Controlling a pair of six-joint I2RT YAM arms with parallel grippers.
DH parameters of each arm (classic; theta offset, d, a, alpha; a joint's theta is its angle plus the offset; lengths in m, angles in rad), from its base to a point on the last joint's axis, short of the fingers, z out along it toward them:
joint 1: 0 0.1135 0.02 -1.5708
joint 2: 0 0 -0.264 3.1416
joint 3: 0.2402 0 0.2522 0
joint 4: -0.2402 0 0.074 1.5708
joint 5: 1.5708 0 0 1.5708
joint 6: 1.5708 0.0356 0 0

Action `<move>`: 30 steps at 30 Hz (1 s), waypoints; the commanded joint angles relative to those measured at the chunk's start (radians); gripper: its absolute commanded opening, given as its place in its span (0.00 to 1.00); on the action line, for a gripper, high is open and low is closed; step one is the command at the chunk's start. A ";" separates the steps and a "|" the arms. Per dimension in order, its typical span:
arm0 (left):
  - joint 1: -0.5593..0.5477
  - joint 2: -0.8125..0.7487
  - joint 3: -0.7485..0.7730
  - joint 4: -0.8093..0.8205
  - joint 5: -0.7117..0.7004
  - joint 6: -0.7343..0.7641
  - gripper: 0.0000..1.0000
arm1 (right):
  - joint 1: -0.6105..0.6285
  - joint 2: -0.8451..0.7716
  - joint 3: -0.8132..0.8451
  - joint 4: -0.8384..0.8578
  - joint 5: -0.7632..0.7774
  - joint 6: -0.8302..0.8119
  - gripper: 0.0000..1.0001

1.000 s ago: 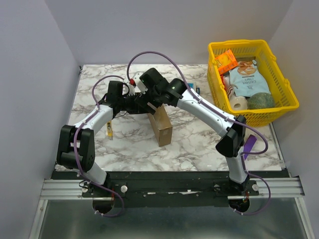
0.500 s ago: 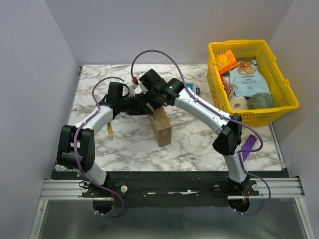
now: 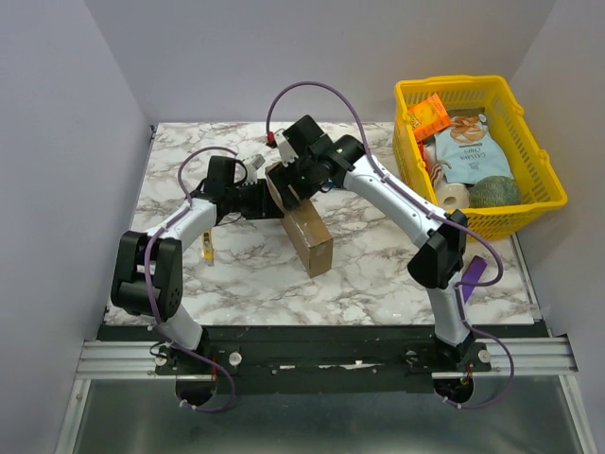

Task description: Unpack the express box

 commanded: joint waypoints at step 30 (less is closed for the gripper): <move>0.001 0.115 0.053 -0.045 -0.027 0.077 0.38 | -0.197 -0.071 0.032 -0.010 -0.375 0.070 1.00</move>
